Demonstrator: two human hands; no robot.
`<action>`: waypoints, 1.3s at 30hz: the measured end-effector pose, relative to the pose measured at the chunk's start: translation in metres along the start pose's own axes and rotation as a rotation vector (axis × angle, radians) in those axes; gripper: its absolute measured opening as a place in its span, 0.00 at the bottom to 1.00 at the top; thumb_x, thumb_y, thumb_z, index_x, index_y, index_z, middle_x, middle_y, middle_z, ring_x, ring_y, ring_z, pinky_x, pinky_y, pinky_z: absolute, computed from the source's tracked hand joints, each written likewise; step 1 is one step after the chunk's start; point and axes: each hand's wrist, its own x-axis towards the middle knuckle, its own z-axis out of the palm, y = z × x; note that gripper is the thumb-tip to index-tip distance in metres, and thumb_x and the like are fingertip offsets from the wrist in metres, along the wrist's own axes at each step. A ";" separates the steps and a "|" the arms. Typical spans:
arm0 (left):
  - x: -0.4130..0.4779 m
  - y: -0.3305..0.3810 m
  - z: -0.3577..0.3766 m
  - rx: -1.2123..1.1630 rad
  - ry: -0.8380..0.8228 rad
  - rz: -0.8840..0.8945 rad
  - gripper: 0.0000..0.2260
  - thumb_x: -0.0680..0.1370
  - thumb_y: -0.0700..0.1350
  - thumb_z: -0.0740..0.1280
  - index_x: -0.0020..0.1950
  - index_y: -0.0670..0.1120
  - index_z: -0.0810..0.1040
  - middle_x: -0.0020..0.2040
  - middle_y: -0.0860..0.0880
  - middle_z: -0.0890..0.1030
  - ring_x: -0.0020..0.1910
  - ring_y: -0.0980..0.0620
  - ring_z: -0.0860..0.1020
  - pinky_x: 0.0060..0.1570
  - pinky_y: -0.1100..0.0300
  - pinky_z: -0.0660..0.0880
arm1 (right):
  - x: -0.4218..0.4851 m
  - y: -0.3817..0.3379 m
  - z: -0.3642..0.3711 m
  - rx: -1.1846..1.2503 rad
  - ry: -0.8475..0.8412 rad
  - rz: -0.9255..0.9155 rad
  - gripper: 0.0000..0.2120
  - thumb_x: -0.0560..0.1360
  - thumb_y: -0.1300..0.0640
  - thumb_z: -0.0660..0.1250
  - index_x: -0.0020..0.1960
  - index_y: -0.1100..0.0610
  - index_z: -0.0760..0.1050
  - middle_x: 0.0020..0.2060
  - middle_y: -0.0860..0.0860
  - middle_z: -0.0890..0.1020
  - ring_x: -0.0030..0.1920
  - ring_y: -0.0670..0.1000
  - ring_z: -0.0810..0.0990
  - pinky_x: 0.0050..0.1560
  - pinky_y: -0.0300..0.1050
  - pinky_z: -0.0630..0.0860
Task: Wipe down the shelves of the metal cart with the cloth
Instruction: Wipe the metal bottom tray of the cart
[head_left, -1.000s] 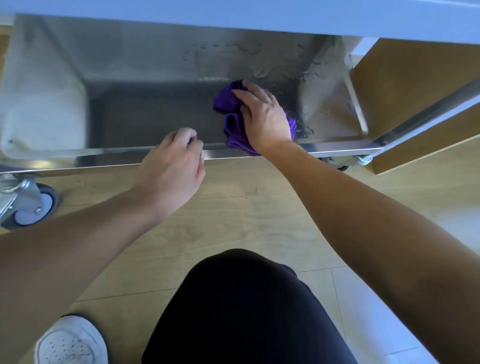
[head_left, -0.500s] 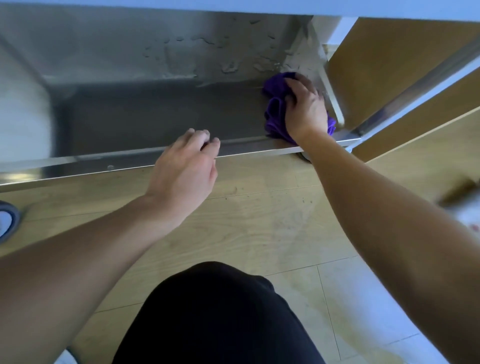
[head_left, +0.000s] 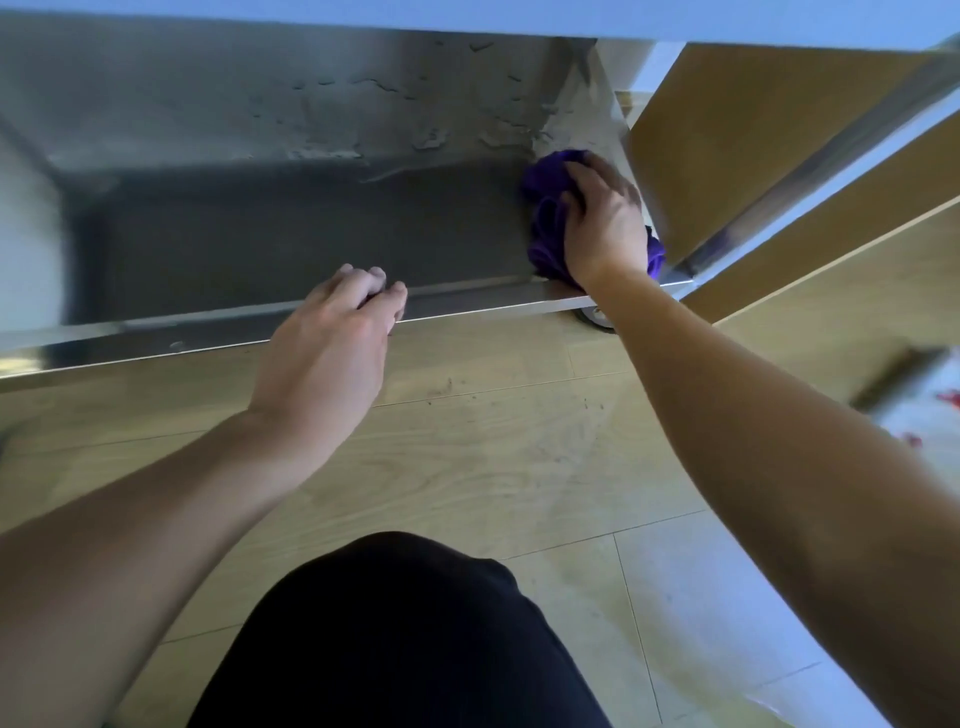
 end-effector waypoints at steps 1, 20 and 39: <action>0.000 0.000 0.001 0.001 0.006 -0.001 0.13 0.77 0.33 0.66 0.60 0.41 0.80 0.57 0.44 0.80 0.57 0.37 0.78 0.49 0.46 0.77 | -0.001 0.001 -0.002 -0.006 0.017 0.015 0.18 0.80 0.59 0.57 0.67 0.53 0.74 0.69 0.50 0.73 0.69 0.56 0.69 0.69 0.51 0.67; -0.001 -0.005 0.008 0.011 0.047 0.005 0.12 0.78 0.33 0.65 0.59 0.41 0.81 0.57 0.43 0.80 0.59 0.38 0.77 0.56 0.47 0.75 | 0.022 0.000 0.000 -0.213 0.048 0.389 0.20 0.81 0.52 0.48 0.70 0.56 0.66 0.76 0.55 0.60 0.74 0.60 0.58 0.74 0.58 0.53; -0.003 -0.014 -0.016 -0.050 -0.028 0.001 0.12 0.80 0.43 0.62 0.61 0.46 0.80 0.64 0.50 0.77 0.58 0.46 0.78 0.46 0.53 0.77 | -0.003 -0.074 0.027 0.042 -0.118 -0.294 0.18 0.79 0.56 0.60 0.68 0.55 0.73 0.70 0.51 0.71 0.67 0.58 0.70 0.67 0.44 0.64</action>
